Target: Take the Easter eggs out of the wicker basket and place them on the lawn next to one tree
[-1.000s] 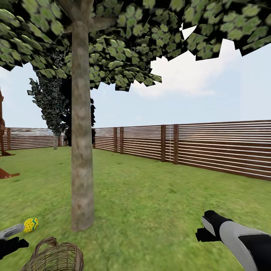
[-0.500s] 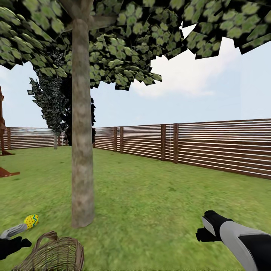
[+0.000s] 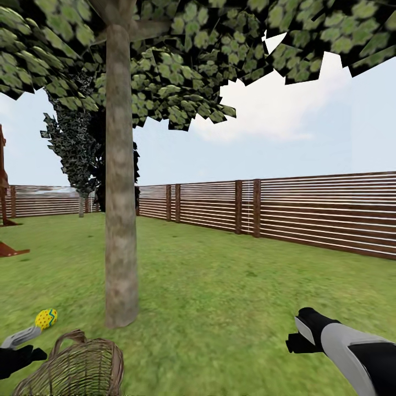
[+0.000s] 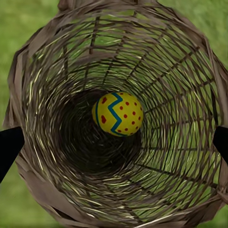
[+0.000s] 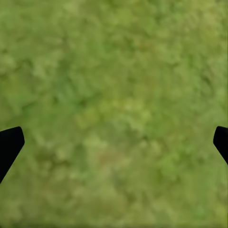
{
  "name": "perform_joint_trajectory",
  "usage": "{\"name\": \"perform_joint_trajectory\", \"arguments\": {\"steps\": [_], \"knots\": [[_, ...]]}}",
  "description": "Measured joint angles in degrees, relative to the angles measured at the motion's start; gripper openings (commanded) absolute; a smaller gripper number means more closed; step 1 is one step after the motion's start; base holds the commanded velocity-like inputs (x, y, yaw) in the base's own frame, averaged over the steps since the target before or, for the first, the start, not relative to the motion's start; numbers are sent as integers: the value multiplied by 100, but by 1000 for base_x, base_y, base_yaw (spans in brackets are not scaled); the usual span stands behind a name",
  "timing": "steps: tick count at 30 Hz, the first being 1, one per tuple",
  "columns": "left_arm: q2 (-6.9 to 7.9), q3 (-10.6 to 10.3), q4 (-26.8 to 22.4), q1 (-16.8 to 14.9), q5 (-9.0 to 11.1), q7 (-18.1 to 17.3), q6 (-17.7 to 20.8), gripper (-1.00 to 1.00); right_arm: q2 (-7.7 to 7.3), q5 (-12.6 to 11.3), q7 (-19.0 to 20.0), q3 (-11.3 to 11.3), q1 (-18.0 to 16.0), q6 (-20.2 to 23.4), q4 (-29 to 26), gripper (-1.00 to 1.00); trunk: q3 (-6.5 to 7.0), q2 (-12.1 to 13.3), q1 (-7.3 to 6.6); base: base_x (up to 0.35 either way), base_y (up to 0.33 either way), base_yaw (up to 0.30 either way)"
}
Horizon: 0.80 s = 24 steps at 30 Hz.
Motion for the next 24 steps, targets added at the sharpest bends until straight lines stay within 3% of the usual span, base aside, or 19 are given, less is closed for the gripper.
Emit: {"name": "perform_joint_trajectory", "arguments": {"steps": [7,13,24], "knots": [[-60,3,1,0,162,2,-7,100,-6,0,2,0,0,0,0,100,-151,-48,39,0,0,0],[-165,2,0,-1,172,9,-6,100,-6,0,3,0,0,0,0,100,-284,-56,54,0,0,0],[-180,-1,0,-1,172,10,-7,100,-6,0,8,0,0,2,0,100,-528,-71,82,0,0,0]]}}
